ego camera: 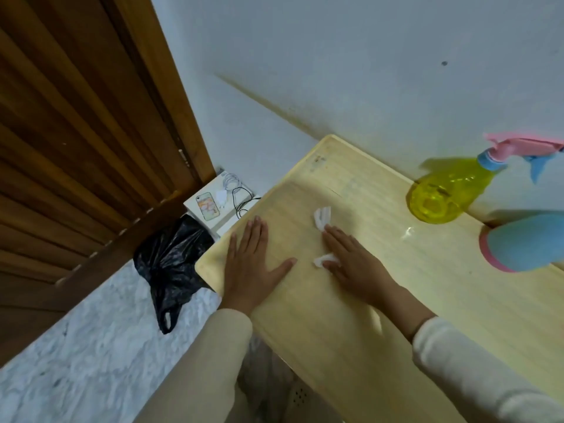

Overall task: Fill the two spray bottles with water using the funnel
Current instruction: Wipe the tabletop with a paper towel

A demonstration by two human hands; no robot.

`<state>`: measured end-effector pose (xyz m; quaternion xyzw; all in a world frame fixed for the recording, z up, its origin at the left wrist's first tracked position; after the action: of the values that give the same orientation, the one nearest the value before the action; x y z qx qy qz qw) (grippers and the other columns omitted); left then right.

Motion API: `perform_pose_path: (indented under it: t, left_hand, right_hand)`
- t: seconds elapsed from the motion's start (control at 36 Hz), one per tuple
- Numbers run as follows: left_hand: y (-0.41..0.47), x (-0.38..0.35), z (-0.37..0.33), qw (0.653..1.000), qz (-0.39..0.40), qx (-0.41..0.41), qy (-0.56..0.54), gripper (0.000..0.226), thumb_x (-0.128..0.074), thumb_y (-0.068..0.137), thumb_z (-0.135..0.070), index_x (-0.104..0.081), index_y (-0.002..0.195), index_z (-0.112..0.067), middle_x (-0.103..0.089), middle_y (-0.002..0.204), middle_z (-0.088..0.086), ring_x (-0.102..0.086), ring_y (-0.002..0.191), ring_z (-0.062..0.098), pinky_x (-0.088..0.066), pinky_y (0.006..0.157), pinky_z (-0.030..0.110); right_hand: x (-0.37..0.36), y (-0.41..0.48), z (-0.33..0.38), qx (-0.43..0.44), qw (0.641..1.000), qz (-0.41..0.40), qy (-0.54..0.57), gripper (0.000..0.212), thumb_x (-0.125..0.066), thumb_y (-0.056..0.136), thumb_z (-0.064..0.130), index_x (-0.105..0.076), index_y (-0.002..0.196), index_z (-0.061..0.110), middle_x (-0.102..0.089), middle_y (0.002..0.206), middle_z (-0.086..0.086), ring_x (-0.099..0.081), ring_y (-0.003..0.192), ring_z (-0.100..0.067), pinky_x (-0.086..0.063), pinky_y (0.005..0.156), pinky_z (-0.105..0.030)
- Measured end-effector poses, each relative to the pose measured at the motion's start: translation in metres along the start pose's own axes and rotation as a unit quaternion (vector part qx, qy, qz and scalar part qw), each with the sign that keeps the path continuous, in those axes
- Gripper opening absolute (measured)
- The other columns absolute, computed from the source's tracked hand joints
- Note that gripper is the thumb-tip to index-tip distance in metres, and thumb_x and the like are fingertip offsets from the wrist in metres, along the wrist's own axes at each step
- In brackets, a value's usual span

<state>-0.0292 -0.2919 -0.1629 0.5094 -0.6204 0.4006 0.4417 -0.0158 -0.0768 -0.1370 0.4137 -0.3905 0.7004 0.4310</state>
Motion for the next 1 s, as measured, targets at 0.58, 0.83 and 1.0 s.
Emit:
perform_pose_path:
  t: [0.58, 0.83, 1.0]
  left_hand:
    - [0.003, 0.001, 0.005, 1.0, 0.011, -0.024, 0.005, 0.1, -0.027, 0.078, -0.077, -0.01, 0.151, -0.011, -0.009, 0.16, 0.005, -0.006, 0.147, 0.018, -0.002, 0.119, 0.044]
    - [0.004, -0.002, 0.005, 0.999, 0.003, -0.041, 0.01, 0.094, -0.038, 0.086, -0.07, -0.015, 0.15, -0.006, -0.013, 0.159, 0.01, -0.011, 0.146, 0.024, -0.005, 0.118, 0.047]
    - [0.003, -0.005, 0.008, 0.998, 0.017, -0.054, 0.0, 0.091, -0.035, 0.089, -0.068, -0.011, 0.15, -0.004, -0.008, 0.16, 0.011, -0.005, 0.147, 0.023, -0.006, 0.118, 0.05]
  right_hand:
    - [-0.033, -0.055, -0.001, -0.251, 0.957, -0.148, 0.009, 0.066, -0.011, 0.095, 0.045, -0.021, 0.149, 0.008, -0.019, 0.157, -0.008, -0.013, 0.147, -0.02, -0.018, 0.119, -0.039]
    - [-0.063, -0.221, -0.013, -0.584, 0.764, -0.272, 0.041, 0.056, -0.026, 0.101, 0.032, -0.02, 0.147, 0.0, -0.018, 0.157, -0.015, -0.008, 0.147, -0.024, -0.011, 0.117, -0.04]
    - [-0.083, -0.195, 0.03, -0.647, 0.674, -0.346, 0.085, 0.056, -0.027, 0.1, 0.024, -0.018, 0.146, -0.007, -0.016, 0.156, -0.02, -0.011, 0.146, -0.03, -0.006, 0.117, -0.036]
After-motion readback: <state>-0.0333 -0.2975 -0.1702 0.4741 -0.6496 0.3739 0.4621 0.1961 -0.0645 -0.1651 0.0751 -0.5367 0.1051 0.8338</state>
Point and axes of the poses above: each hand's wrist, its own y-axis towards the middle knuckle, its own x-axis out of the back of the hand, z = x × y, the point moved 2 cm from there along y, towards the middle knuckle
